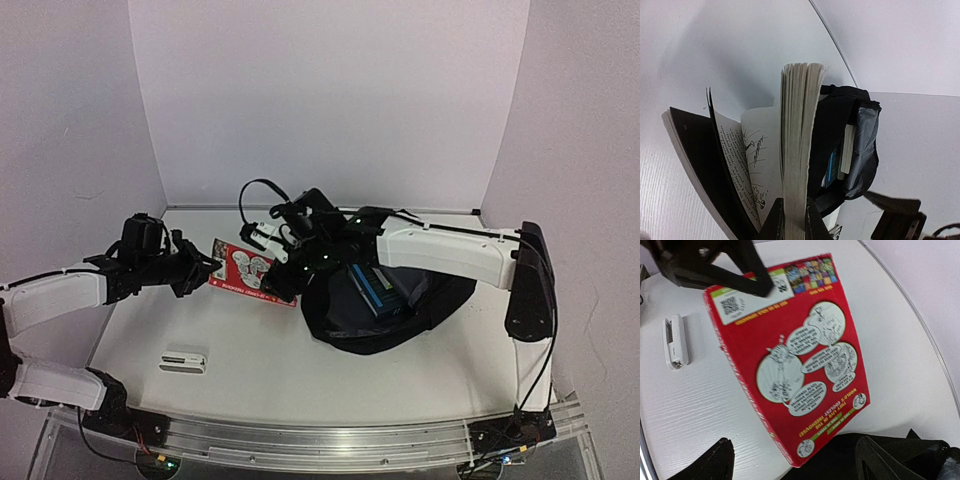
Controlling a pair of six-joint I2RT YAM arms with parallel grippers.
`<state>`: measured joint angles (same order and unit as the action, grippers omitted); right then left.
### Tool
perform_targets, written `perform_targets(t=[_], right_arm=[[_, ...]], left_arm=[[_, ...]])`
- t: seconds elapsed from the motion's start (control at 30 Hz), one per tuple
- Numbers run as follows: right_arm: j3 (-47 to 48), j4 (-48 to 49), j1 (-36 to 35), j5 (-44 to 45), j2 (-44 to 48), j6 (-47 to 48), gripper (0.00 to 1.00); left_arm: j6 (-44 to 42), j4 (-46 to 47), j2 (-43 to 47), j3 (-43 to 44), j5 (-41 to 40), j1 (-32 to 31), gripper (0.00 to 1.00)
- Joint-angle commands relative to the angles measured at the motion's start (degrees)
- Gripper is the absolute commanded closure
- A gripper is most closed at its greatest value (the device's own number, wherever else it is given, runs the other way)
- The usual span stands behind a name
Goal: Pack the student bag
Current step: Pick up the book from the center of the board.
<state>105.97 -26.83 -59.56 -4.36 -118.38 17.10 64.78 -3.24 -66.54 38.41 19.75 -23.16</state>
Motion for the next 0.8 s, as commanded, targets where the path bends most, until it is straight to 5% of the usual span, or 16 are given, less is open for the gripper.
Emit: perform_targets(t=[0.0, 0.53, 0.6, 0.77], right_arm=[[0.69, 0.07, -1.84, 6.44, 0.52, 5.03, 0.21], [3.77, 1.67, -4.59, 18.39, -7.09, 8.83, 0.42], [3.84, 1.76, -4.59, 19.22, -7.53, 9.05, 0.49], [3.82, 1.96, -4.49, 18.99, -6.39, 7.42, 0.92]], left_arm=[[6.11, 6.45, -1.03, 4.15, 2.6, -1.06, 1.0], [11.27, 11.69, -4.65, 4.99, 6.4, -3.36, 1.0], [11.23, 11.69, -4.65, 5.52, 6.38, -3.48, 1.0], [9.2, 11.49, -4.52, 6.73, 5.66, -3.66, 0.94]])
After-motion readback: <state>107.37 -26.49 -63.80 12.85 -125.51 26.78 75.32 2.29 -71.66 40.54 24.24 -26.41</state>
